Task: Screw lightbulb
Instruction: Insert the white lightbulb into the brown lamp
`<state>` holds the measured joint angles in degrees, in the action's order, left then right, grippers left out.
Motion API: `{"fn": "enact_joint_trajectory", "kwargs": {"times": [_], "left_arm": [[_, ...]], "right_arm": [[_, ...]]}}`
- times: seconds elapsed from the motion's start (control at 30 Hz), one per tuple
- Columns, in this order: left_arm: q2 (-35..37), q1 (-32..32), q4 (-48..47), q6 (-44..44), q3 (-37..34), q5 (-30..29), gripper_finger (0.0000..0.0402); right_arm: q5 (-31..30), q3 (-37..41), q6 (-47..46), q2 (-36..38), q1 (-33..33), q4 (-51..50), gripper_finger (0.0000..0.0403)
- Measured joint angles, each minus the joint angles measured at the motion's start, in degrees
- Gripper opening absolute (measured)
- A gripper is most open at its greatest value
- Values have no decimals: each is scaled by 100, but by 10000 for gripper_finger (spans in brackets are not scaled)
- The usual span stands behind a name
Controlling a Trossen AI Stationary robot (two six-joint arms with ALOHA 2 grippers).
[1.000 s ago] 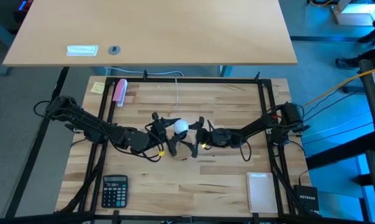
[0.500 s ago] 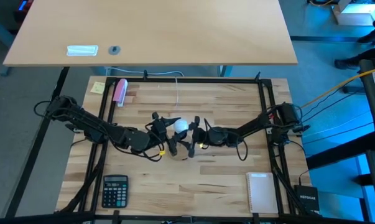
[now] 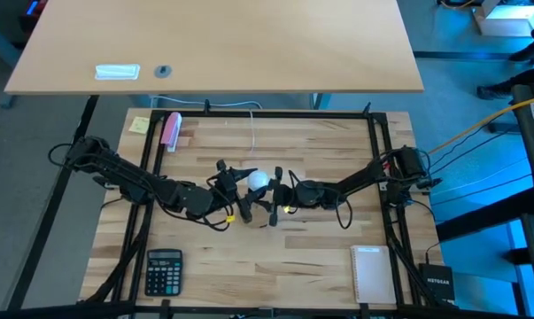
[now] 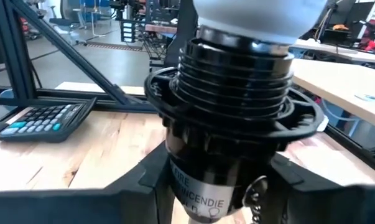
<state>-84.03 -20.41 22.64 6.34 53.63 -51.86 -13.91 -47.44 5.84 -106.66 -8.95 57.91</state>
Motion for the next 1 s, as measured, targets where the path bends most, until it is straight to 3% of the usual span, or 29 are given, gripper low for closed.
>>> {"fn": "enact_joint_trajectory", "kwargs": {"times": [0.23, 0.4, 0.73, 1.0], "left_arm": [[-12, -203, 492, -401, -3, 32, 239], [4, -290, 1075, -696, 4, 571, 239], [-1, 119, 1336, -953, 185, 2894, 239], [-2, 565, 1390, -896, 186, 4623, 239]], "right_arm": [[804, 42, 30, 573, 4, -599, 149], [1855, 42, -182, 1064, 5, -923, 149], [4005, -22, -607, 1498, 15, -1193, 149], [5131, -434, -741, 1498, 15, -1941, 149]]}}
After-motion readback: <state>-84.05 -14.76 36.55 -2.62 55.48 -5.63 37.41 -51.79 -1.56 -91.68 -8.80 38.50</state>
